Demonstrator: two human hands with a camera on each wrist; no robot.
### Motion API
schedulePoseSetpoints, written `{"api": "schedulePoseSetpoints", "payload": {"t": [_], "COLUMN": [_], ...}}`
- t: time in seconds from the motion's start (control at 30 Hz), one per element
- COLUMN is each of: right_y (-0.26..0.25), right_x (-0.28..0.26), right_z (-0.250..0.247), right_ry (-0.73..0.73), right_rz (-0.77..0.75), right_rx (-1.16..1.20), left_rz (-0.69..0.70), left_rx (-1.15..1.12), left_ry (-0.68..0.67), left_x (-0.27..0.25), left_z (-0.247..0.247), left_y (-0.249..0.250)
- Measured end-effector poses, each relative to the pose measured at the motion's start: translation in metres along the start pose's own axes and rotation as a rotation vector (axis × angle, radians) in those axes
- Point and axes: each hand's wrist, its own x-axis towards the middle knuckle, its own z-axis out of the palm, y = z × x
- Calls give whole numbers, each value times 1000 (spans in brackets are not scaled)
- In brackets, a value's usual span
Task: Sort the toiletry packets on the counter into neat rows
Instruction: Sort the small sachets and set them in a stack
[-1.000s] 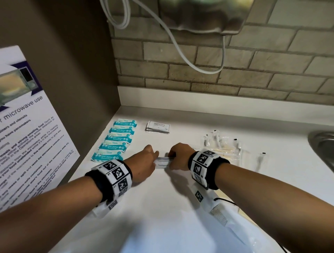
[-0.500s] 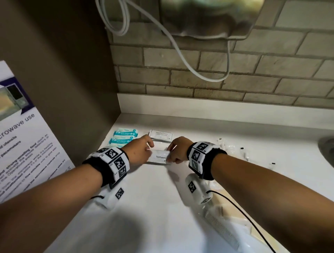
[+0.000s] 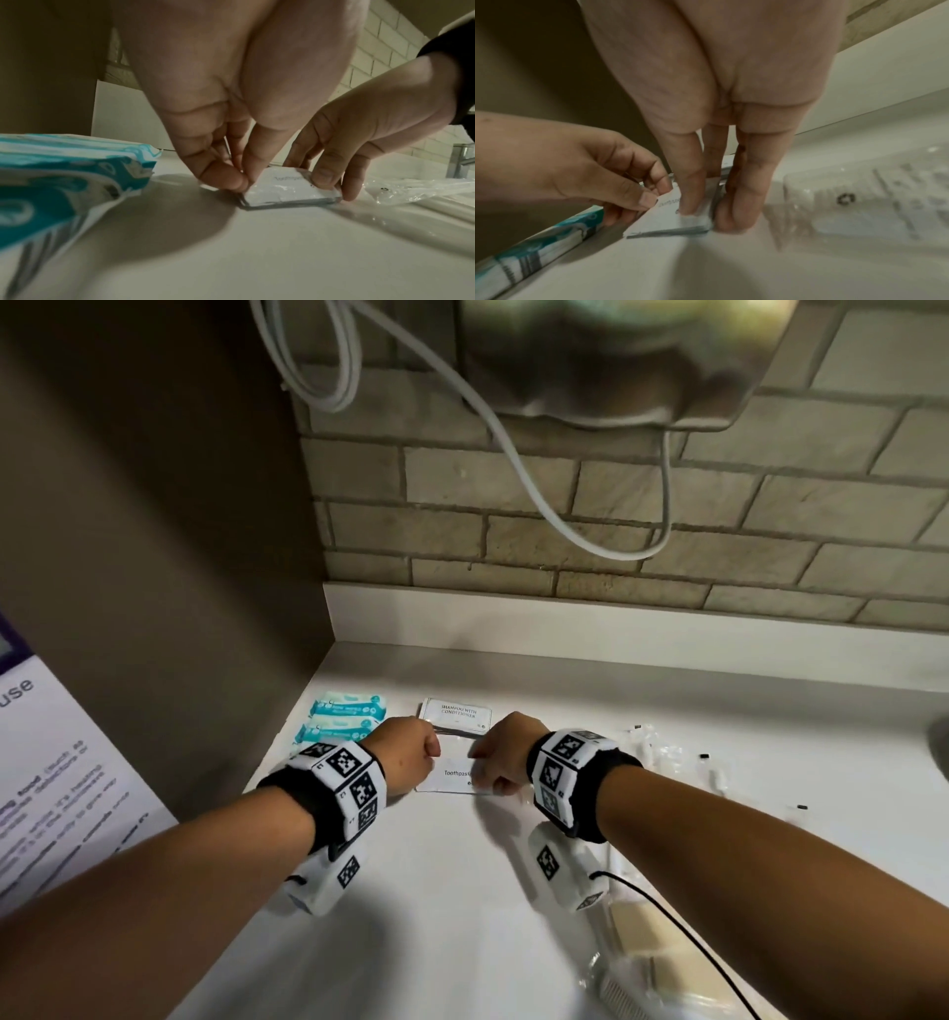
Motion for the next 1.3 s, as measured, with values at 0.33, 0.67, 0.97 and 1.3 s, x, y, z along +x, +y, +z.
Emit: {"api": "schedulePoseSetpoints", "payload": {"t": [0.33,0.67,0.97,1.3], "right_y": [-3,-5,-7,-26], "right_x": [-4,2,5,18], "right_z": [5,13,8,-59], "right_ry": [-14,50,23,103], "right_rz": [-126,-212,-243,-241], "right_rx": [-261,-537,-552,-479], "left_rz": [72,103,110,139], "left_rx": [92,202,198,125], "left_ry": [-92,-63,-78,-18], "left_x": [-11,0,4,24], "left_z": [-10,1,-3,-64], "left_y": [-2,0,-1,-13]}}
